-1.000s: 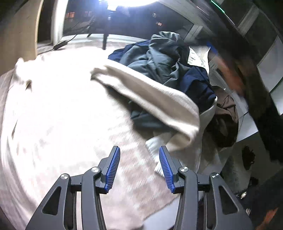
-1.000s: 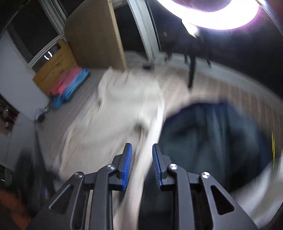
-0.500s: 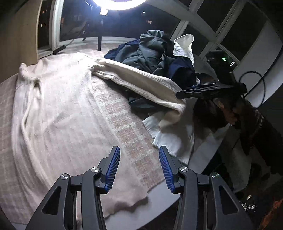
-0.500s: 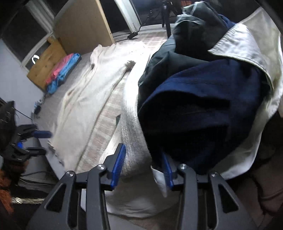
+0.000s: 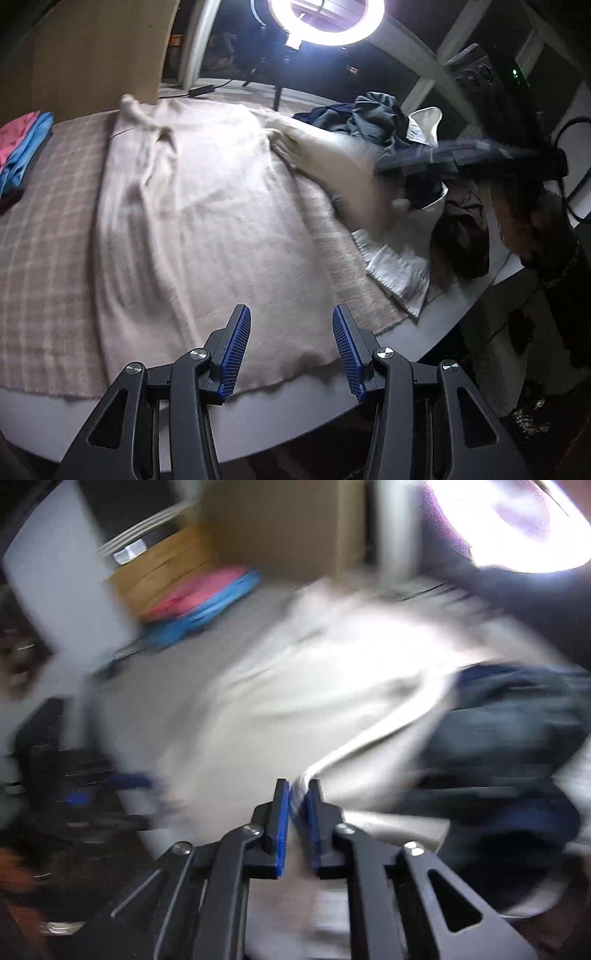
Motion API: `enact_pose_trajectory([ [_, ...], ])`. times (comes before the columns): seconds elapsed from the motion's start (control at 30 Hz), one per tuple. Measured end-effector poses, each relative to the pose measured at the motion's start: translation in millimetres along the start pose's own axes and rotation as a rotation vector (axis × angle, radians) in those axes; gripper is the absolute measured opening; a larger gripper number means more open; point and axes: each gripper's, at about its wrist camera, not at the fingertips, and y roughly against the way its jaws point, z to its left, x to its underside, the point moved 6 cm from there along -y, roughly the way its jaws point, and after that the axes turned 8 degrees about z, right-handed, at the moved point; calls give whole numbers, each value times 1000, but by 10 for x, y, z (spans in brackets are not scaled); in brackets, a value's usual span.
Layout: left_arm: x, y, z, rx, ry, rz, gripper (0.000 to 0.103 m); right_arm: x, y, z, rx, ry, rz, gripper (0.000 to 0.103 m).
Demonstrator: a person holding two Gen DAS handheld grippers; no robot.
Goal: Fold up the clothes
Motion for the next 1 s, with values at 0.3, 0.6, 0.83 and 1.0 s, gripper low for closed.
enact_pose_trajectory([
  [0.3, -67, -343, -43, -68, -38, 46, 48, -474, -17, -1041, 212, -179, -35, 34],
  [0.6, -216, -861, 85, -187, 36, 161, 56, -1753, -267, -2526, 329, -390, -47, 43],
  [0.83, -110, -1055, 104, -163, 81, 197, 26, -2137, -881, -2966, 361, -406, 140, 42],
  [1.0, -135, -981, -15, -63, 92, 163, 7, -2168, -907, -2971, 322, -360, 123, 6],
])
